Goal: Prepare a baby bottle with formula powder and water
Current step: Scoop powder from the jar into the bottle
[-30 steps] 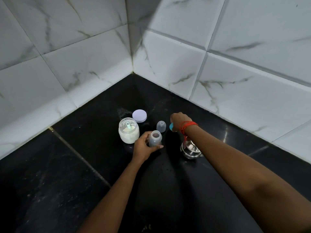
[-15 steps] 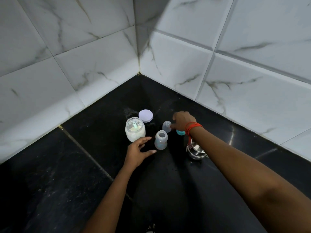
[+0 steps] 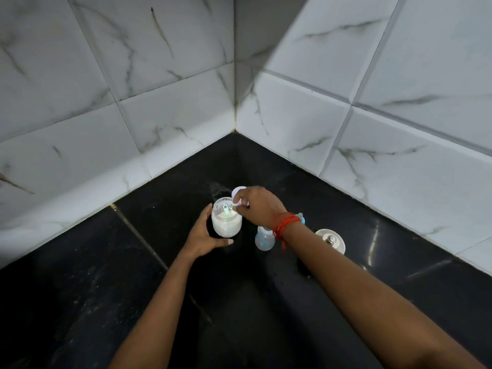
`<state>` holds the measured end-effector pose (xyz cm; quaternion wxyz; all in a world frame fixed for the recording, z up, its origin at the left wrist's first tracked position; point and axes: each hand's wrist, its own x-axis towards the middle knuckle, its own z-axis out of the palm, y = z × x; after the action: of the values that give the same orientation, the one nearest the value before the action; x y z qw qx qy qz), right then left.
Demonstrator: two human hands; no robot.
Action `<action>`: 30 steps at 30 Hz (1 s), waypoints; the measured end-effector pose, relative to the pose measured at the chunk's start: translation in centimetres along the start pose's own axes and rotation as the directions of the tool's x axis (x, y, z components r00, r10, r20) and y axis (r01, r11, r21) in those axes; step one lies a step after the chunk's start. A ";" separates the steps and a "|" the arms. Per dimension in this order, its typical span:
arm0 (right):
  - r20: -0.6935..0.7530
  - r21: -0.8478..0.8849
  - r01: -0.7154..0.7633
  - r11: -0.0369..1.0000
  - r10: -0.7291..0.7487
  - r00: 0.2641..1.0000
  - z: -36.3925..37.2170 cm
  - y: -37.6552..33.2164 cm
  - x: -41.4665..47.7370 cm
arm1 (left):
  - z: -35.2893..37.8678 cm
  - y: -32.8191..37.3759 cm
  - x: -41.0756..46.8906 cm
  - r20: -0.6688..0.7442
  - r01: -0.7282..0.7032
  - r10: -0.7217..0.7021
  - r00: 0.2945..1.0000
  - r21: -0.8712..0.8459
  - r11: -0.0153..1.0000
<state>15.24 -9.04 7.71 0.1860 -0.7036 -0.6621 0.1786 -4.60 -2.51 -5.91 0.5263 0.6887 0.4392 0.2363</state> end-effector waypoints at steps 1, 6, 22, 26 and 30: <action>-0.015 -0.007 -0.016 1.000 0.016 1.000 0.3 -0.1 -0.1 | 0.3 0.1 0.3 0.004 -0.013 0.013 1.000 0.005 1.000; -0.104 -0.087 -0.094 0.992 0.085 0.991 1.1 0.4 -0.7 | 1.7 1.3 -0.2 -0.099 -0.061 0.059 0.993 -0.012 0.998; -0.423 -0.276 -0.054 0.960 -0.071 0.903 -1.4 -2.4 -3.4 | 1.8 7.8 -3.2 -0.417 -0.298 0.339 0.843 0.163 0.941; -0.515 -0.241 -0.051 0.969 -0.083 0.853 -2.3 -3.0 -4.7 | 0.8 10.4 -3.6 -0.401 -0.448 0.522 0.753 0.270 0.852; -0.622 -0.203 -0.093 0.975 -0.055 0.781 -2.5 -3.5 -5.1 | 0.7 11.7 -3.5 -0.410 -0.494 0.579 0.705 0.302 0.815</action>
<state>13.19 -14.03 11.66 0.3127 -0.7458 -0.5720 -0.1373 -1.69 -6.52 5.21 0.2468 0.7470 0.3543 0.5056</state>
